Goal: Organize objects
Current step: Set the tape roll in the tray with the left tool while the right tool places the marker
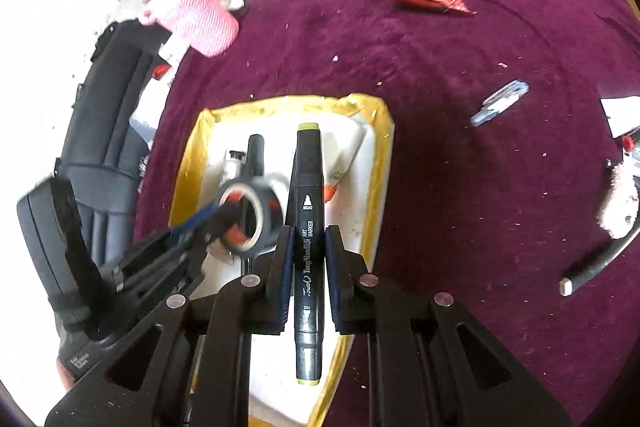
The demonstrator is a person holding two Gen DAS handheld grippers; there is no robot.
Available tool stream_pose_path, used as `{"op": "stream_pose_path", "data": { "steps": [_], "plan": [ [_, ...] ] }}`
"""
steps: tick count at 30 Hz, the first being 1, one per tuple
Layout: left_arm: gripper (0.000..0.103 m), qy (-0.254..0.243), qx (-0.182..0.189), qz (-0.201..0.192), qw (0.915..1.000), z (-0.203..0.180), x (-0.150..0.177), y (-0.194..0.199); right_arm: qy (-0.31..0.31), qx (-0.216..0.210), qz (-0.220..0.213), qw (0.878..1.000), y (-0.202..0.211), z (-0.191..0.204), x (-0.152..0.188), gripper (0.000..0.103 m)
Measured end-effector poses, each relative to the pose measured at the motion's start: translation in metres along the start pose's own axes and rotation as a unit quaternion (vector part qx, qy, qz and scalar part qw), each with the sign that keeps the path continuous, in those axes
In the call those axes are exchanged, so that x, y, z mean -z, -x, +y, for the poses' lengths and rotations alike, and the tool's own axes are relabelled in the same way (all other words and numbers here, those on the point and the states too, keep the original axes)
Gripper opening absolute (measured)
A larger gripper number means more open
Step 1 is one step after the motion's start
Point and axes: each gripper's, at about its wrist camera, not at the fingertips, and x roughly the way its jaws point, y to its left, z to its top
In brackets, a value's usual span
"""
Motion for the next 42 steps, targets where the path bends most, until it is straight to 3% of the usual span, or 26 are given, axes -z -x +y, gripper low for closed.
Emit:
{"op": "stream_pose_path", "data": {
  "steps": [6,10,13,19,26,31,37,42],
  "plan": [
    [0.014,0.014,0.006,0.004,0.9999,0.004,-0.005,-0.006,0.002,0.022,0.015,1.000,-0.017,0.005,0.006,0.013],
    [0.038,0.016,0.015,-0.006,0.9997,0.006,-0.007,0.003,-0.007,0.034,0.017,0.999,-0.021,0.004,0.009,0.013],
    [0.044,0.025,0.021,-0.014,0.9994,0.008,-0.009,0.013,-0.022,0.039,0.018,0.999,-0.021,0.000,0.013,0.013],
    [0.046,0.043,0.032,-0.036,0.9979,0.012,-0.003,0.042,-0.024,0.082,0.005,0.996,-0.020,0.009,0.015,0.012],
    [0.049,0.048,0.031,-0.049,0.9972,0.016,0.008,0.065,0.023,0.180,-0.036,0.983,-0.014,0.032,0.015,0.012],
    [0.053,0.062,0.032,-0.045,0.9966,0.020,0.015,0.070,0.018,0.175,-0.065,0.982,0.007,0.031,0.011,0.014],
    [0.054,0.081,0.029,-0.036,0.9957,0.029,0.021,0.072,0.005,0.193,-0.080,0.978,0.025,0.015,0.010,0.025],
    [0.054,0.099,0.016,-0.066,0.9928,0.044,0.022,0.084,0.006,0.235,-0.142,0.962,0.065,0.007,0.012,0.025]
  ]
}}
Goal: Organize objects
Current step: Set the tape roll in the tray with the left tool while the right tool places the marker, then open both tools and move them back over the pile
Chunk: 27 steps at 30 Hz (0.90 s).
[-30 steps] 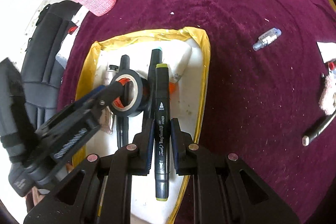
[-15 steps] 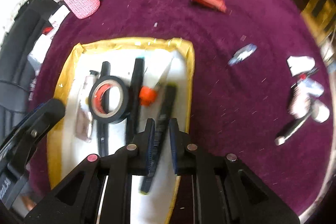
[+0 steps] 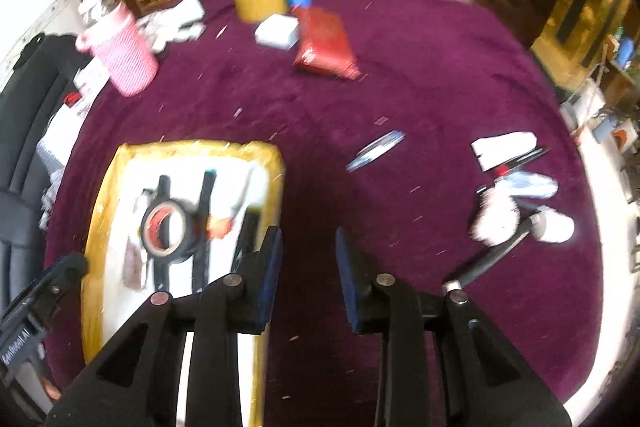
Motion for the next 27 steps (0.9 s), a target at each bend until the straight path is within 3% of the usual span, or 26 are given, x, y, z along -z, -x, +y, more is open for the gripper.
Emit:
{"op": "stream_pose_path", "data": {
  "steps": [3,4,5,6,9,11,16,27],
  "plan": [
    [0.054,0.027,-0.003,-0.025,0.9993,0.012,-0.003,0.008,0.006,0.060,-0.102,0.993,0.039,-0.010,0.001,0.027],
    [0.054,0.036,-0.004,-0.031,0.9988,0.016,-0.004,0.010,0.008,0.074,-0.127,0.989,0.047,-0.012,0.003,0.047],
    [0.054,0.047,-0.002,-0.039,0.9981,0.019,-0.005,0.012,0.010,0.078,-0.146,0.986,0.052,-0.014,0.005,0.087],
    [0.054,0.052,0.001,-0.044,0.9977,0.021,-0.006,0.013,0.012,0.072,-0.141,0.987,0.050,-0.018,0.005,0.100],
    [0.054,0.069,0.010,-0.056,0.9960,0.024,-0.006,0.016,-0.003,0.058,-0.037,0.998,0.021,-0.035,0.007,0.103],
    [0.054,0.074,0.010,-0.059,0.9955,0.022,-0.007,0.016,-0.028,0.037,-0.015,0.999,0.014,-0.049,0.015,0.103],
    [0.054,0.079,0.009,-0.054,0.9954,0.011,-0.001,0.017,-0.048,0.043,-0.005,0.998,0.011,-0.071,0.017,0.103],
    [0.054,0.104,-0.038,-0.080,0.9906,-0.016,0.018,0.044,-0.020,-0.002,-0.012,1.000,0.007,-0.094,0.010,0.103]
  ]
}}
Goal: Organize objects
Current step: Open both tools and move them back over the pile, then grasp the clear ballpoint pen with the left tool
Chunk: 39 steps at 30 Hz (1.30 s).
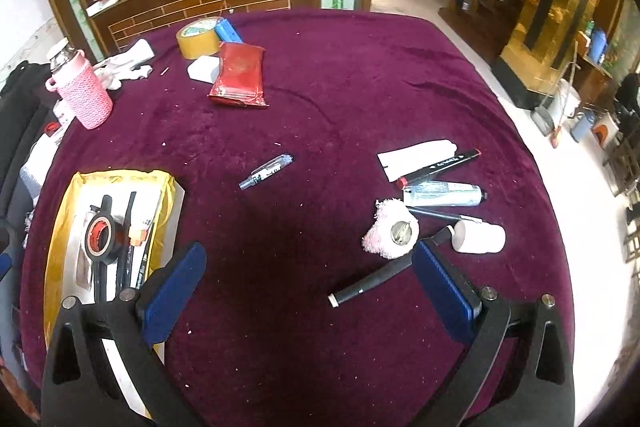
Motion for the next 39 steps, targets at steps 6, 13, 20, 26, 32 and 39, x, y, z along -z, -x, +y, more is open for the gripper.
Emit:
{"op": "stream_pose_path", "data": {
  "steps": [6,13,20,26,32,39],
  "plan": [
    [0.054,0.004,-0.030,-0.001,0.9995,-0.012,0.018,0.008,0.000,-0.032,0.014,0.999,-0.015,-0.013,0.000,0.103],
    [0.054,-0.001,-0.035,0.024,0.9991,-0.040,0.042,-0.008,-0.016,-0.030,0.011,0.999,-0.024,-0.054,-0.004,0.103],
    [0.054,-0.052,-0.011,0.054,0.9972,-0.096,0.055,-0.033,-0.067,0.015,-0.001,0.998,-0.025,-0.137,-0.011,0.103],
    [0.054,-0.130,0.028,0.114,0.9845,-0.174,0.062,-0.083,-0.101,0.030,0.012,0.994,-0.030,-0.186,-0.003,0.103],
    [0.053,-0.290,0.001,0.107,0.9510,-0.246,0.079,-0.148,-0.109,0.030,0.023,0.993,-0.032,-0.208,0.008,0.103],
    [0.053,-0.390,-0.026,0.095,0.9154,-0.275,0.100,-0.191,-0.127,0.047,0.023,0.991,-0.028,-0.235,0.019,0.103]
  ]
}}
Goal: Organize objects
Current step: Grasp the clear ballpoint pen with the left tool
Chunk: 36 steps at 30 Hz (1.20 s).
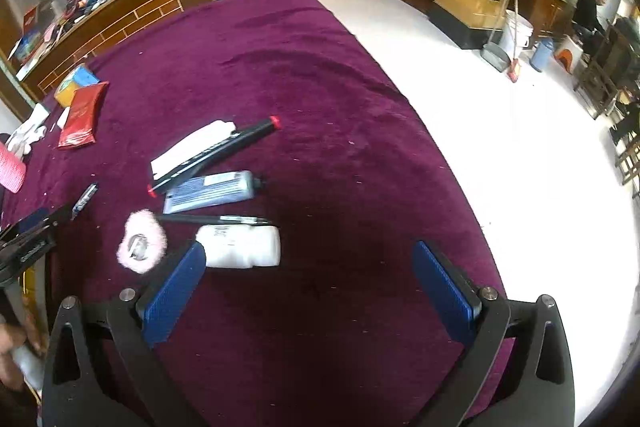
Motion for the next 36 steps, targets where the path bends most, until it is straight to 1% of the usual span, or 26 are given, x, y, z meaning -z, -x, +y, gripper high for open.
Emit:
{"op": "stream_pose_path", "data": {
  "steps": [3,6,7,8,9,10,12,13,14,16,19,21,25,26,28,30,33,35,36],
  "plan": [
    [0.053,-0.015,0.010,0.013,0.9998,-0.006,-0.007,-0.015,-0.007,0.001,0.008,1.000,-0.004,-0.005,0.001,0.103],
    [0.053,-0.017,0.016,0.030,0.9993,-0.007,-0.011,-0.032,-0.008,0.001,0.013,1.000,-0.006,-0.008,0.002,0.103],
    [0.055,-0.015,0.017,0.038,0.9990,-0.005,-0.011,-0.036,-0.007,0.001,0.012,1.000,-0.006,-0.008,0.003,0.103],
    [0.055,-0.007,0.025,0.030,0.9992,-0.001,-0.011,-0.037,-0.005,0.001,0.012,1.000,-0.005,-0.008,0.003,0.103],
    [0.055,-0.006,0.028,0.030,0.9991,-0.001,-0.010,-0.037,-0.004,0.000,0.011,1.000,-0.004,-0.008,0.003,0.103],
    [0.053,-0.012,0.027,0.033,0.9990,-0.003,-0.009,-0.036,-0.003,-0.002,0.011,1.000,-0.004,-0.007,0.002,0.103],
    [0.036,-0.017,0.028,0.036,0.9988,-0.004,-0.006,-0.032,-0.002,-0.003,0.011,1.000,-0.005,-0.007,0.002,0.103],
    [0.013,-0.019,0.028,0.036,0.9988,-0.004,-0.005,-0.030,-0.002,-0.004,0.011,1.000,-0.006,-0.006,0.002,0.103],
    [0.011,-0.017,0.031,0.038,0.9987,-0.003,-0.004,-0.028,-0.002,-0.005,0.012,1.000,-0.007,-0.005,0.001,0.103],
    [0.011,-0.002,0.047,0.042,0.9980,0.002,0.000,-0.024,0.001,-0.009,0.014,1.000,-0.008,-0.002,0.000,0.103],
    [0.011,0.006,0.053,0.036,0.9979,0.005,0.005,-0.013,0.010,-0.015,0.013,1.000,-0.009,0.006,-0.001,0.103],
    [0.011,0.029,0.066,0.030,0.9970,0.011,0.009,-0.004,0.017,-0.027,0.012,0.999,-0.008,0.013,-0.001,0.103],
    [0.011,0.070,0.091,0.015,0.9933,0.019,0.016,0.020,0.048,-0.073,0.009,0.996,-0.005,0.036,-0.002,0.103],
    [0.011,0.073,0.096,0.010,0.9927,0.020,0.019,0.028,0.062,-0.092,0.009,0.994,-0.004,0.046,-0.003,0.103],
    [0.011,0.078,0.102,0.002,0.9918,0.021,0.025,0.041,0.088,-0.111,0.007,0.990,-0.002,0.062,-0.002,0.103],
    [0.011,0.089,0.115,-0.006,0.9893,0.025,0.033,0.054,0.124,-0.127,0.009,0.984,-0.003,0.084,-0.001,0.103],
    [0.011,0.114,0.133,-0.010,0.9845,0.036,0.044,0.068,0.161,-0.129,0.020,0.978,-0.012,0.111,0.001,0.103],
    [0.011,0.134,0.143,-0.019,0.9804,0.047,0.055,0.079,0.181,-0.122,0.028,0.975,-0.020,0.126,0.001,0.103],
    [0.011,0.141,0.142,-0.023,0.9795,0.052,0.060,0.085,0.191,-0.118,0.032,0.974,-0.024,0.132,0.002,0.103]
  ]
}}
